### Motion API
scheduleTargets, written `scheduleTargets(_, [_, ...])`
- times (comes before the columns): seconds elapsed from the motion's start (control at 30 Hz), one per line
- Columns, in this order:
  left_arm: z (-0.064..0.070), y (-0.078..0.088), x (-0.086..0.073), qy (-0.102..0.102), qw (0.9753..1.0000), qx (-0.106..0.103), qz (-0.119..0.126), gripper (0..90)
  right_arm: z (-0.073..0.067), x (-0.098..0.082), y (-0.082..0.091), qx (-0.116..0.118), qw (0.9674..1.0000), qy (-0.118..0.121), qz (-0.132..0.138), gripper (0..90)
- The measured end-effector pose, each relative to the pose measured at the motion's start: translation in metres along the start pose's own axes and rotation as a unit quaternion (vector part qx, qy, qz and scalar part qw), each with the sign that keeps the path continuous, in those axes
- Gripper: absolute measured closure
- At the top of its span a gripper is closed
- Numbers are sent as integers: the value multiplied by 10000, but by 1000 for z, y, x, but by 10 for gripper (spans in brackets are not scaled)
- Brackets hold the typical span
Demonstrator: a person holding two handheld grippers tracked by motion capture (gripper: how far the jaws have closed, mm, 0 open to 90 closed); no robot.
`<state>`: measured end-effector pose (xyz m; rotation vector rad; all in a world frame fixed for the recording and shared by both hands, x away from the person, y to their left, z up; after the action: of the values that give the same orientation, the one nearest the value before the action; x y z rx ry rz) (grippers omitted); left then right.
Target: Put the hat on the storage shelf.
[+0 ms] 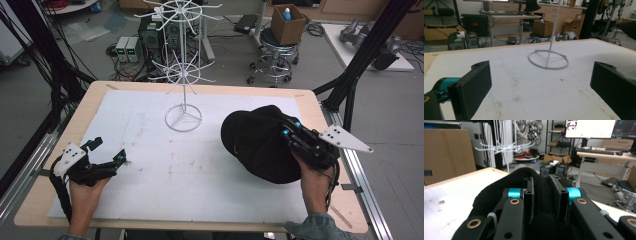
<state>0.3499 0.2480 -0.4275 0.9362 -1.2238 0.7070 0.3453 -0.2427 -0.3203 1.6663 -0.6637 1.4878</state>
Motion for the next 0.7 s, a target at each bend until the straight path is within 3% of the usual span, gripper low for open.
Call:
scheduleTargets(0.27, [0,0,0,-1,10000,-6,-3,39,1,30,2,31,9999,4,163,756])
scheduleTargets(0.33, [0,0,0,9,10000,-6,6,39,2,45,3,27,9995,17,299,756])
scheduleTargets(0.7, [-1,0,-1,10,10000,-14,-6,39,1,93,7,6,9983,140,568,755])
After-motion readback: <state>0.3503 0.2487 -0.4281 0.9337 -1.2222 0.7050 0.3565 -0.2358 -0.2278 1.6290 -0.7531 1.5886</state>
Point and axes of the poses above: each handheld gripper's, and its own axes: y roughly backward along the jaws, x roughly out of its top, z roughly to its right, the point moved 9 cm from there along -y, roughly forward along the jaws, and after that the axes turned 6 degrees about -z, right-handed, at the moved point
